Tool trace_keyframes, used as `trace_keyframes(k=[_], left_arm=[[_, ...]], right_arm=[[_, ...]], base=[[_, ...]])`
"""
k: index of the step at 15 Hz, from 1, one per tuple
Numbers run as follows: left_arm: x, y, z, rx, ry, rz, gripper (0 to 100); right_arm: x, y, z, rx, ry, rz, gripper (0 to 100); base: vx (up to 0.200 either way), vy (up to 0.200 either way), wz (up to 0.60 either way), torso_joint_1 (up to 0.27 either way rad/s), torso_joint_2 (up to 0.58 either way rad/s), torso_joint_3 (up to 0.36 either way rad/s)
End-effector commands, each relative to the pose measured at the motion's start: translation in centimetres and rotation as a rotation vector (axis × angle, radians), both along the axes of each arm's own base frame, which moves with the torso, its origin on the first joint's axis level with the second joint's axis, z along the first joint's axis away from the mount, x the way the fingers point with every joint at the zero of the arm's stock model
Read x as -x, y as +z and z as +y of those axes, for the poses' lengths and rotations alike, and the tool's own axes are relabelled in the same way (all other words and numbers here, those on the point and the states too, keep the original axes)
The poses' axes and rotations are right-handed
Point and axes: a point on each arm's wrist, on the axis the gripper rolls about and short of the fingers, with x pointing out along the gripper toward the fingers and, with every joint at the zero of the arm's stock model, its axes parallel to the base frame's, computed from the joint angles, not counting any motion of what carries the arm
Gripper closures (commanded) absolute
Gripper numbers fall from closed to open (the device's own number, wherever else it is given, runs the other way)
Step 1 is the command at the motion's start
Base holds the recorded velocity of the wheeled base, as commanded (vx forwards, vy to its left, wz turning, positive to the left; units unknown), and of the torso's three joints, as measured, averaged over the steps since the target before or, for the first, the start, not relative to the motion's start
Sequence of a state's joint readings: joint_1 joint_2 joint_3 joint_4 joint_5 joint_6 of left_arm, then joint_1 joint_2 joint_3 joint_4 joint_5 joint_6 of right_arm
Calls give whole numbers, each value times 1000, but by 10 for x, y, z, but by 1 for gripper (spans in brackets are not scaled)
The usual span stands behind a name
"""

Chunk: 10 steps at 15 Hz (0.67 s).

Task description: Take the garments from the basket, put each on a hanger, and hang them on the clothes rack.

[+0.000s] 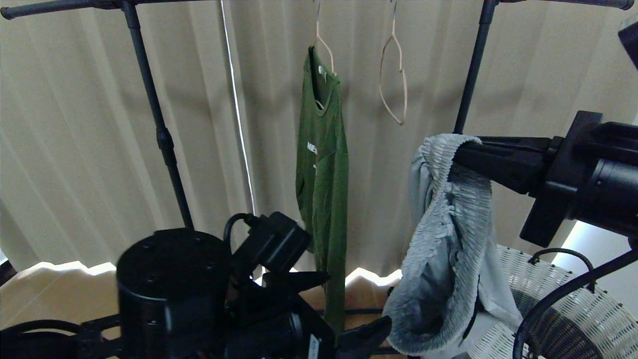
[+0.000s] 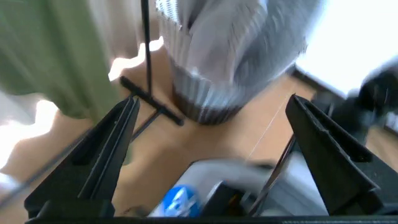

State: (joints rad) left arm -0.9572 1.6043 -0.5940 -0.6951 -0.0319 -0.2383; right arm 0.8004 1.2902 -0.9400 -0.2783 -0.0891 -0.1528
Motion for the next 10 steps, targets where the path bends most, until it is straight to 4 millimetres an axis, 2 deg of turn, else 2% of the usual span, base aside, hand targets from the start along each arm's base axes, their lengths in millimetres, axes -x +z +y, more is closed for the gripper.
trace_keyframes(k=[1,6,10], left_arm=[[-11,-26,-28,-40,-4,38,0],[-31,-36,-49,-14,40,94,0],[-30,-44,-43,-42,64,109,0]], right_arm=[[3,2,2,-9,36,-6,100],[8,9,3,-56,111,-48,100],[11,10,0,-59,119,-53,100]], base=[[0,0,0,0,0,0],[0,0,0,0,0,0],[0,0,0,0,0,0]])
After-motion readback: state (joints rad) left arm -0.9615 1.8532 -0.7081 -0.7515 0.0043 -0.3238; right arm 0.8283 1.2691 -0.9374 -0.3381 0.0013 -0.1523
